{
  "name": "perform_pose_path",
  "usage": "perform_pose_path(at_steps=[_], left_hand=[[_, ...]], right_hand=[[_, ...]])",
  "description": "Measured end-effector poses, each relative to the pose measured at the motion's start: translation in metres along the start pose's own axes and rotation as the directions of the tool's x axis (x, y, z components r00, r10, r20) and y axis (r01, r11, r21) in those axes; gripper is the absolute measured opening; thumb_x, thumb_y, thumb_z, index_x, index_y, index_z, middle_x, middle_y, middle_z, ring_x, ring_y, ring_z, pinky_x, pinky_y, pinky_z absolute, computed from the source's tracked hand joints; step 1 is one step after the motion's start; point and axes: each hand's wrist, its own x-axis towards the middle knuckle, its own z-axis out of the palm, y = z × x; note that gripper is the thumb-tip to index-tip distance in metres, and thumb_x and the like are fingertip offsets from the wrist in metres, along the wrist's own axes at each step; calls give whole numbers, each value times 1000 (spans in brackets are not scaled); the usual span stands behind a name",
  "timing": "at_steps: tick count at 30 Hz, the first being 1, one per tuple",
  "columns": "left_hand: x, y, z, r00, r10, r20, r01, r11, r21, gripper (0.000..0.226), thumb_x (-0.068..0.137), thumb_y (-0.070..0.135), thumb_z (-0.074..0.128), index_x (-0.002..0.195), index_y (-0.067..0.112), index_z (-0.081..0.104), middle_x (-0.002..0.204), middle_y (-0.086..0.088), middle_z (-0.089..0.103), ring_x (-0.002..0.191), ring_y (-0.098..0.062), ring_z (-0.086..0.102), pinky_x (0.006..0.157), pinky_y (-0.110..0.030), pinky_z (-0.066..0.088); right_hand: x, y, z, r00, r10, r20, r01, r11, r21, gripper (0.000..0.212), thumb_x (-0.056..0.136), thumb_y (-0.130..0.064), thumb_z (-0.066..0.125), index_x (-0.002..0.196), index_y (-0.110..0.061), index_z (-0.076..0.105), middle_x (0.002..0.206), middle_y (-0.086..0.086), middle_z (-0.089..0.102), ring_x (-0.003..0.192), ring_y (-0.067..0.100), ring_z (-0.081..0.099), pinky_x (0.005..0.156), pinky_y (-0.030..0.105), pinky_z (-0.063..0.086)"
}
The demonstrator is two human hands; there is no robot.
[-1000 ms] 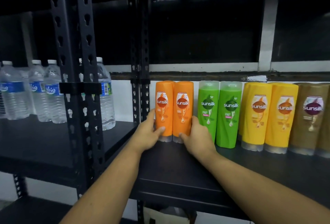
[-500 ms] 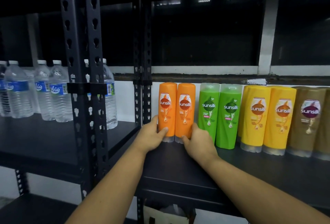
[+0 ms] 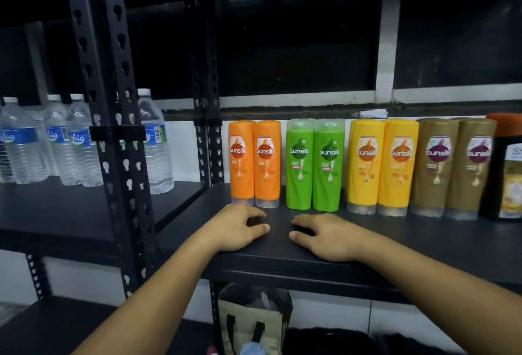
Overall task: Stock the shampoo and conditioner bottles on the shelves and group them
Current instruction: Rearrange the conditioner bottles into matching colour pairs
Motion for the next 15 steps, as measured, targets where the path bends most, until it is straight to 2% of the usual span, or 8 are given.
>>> perform_pose_path(at_steps=[3, 7, 10, 12, 15], left_hand=[[7, 23, 11, 998, 38, 44, -40, 998, 47, 48, 101, 50, 55, 141, 26, 61, 145, 5, 60, 129, -14, 55, 106, -28, 42], [18, 44, 24, 990, 51, 129, -60, 996, 64, 57, 102, 56, 48, 151, 26, 50, 159, 2, 45, 145, -17, 41, 119, -34, 33], [24, 52, 26, 984, 37, 175, -48, 997, 62, 57, 103, 54, 47, 155, 29, 45, 165, 2, 34, 152, -17, 31, 122, -32, 23], [29, 53, 25, 989, 14, 148, -20, 999, 43, 56, 102, 52, 52, 152, 26, 50, 160, 3, 44, 146, -18, 40, 115, -28, 31], [37, 57, 21, 997, -50, -54, 47, 998, -51, 51, 100, 51, 58, 142, 23, 60, 138, -1, 64, 126, -21, 58, 106, -31, 46]], right_hand=[[-15, 14, -6, 994, -28, 105, 33, 998, -49, 62, 104, -59, 35, 159, -32, 28, 167, -13, 20, 155, 9, 15, 125, 32, 14], [-27, 34, -13, 987, -5, 161, 17, 997, -75, 66, 104, -60, 27, 162, -31, 16, 169, -13, 8, 155, 6, 3, 127, 33, 4], [-31, 43, -15, 987, 7, 163, 3, 998, -60, 66, 105, -60, 26, 162, -31, 15, 169, -13, 7, 155, 5, 2, 127, 36, 2], [-33, 45, -15, 988, 6, 156, 1, 999, -43, 66, 104, -61, 28, 162, -31, 17, 169, -13, 9, 155, 6, 5, 127, 35, 4], [-30, 47, -20, 998, 44, 55, -46, 997, 54, 67, 102, -61, 38, 159, -28, 29, 166, -8, 25, 152, 14, 24, 122, 32, 20]])
